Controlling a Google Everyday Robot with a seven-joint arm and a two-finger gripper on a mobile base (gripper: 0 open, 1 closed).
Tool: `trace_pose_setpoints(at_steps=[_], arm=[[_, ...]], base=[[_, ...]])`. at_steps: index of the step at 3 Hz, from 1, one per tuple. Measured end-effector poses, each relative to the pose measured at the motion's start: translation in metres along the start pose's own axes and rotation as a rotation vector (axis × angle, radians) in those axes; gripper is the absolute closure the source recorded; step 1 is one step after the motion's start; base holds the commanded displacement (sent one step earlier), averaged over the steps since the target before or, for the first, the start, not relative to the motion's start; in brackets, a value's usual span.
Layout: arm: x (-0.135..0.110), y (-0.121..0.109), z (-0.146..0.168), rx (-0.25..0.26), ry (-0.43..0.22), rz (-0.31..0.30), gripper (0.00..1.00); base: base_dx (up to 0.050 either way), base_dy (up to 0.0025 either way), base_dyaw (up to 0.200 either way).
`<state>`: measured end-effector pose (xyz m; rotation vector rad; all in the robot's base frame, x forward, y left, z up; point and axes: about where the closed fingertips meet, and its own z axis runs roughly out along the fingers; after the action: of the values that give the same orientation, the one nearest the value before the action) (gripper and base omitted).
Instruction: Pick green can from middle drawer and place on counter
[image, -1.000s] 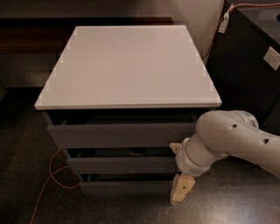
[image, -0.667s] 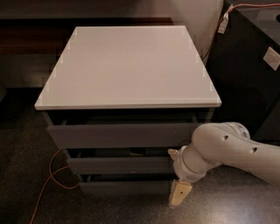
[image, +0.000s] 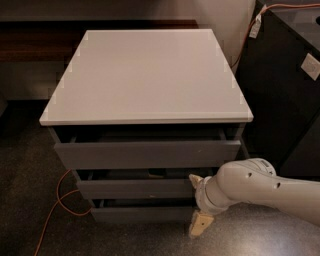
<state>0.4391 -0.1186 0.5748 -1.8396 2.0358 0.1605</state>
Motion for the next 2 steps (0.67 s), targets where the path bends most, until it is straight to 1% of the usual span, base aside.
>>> trace_pose_setpoints(at_steps=[1,2], arm=[[0.004,-0.009,0.023,0.042,-0.054,0.0,0.0],[0.008,-0.02,0.052,0.072,-0.147,0.022,0.0]], base=[[0.0,0.0,0.0],[0.0,0.0,0.0]])
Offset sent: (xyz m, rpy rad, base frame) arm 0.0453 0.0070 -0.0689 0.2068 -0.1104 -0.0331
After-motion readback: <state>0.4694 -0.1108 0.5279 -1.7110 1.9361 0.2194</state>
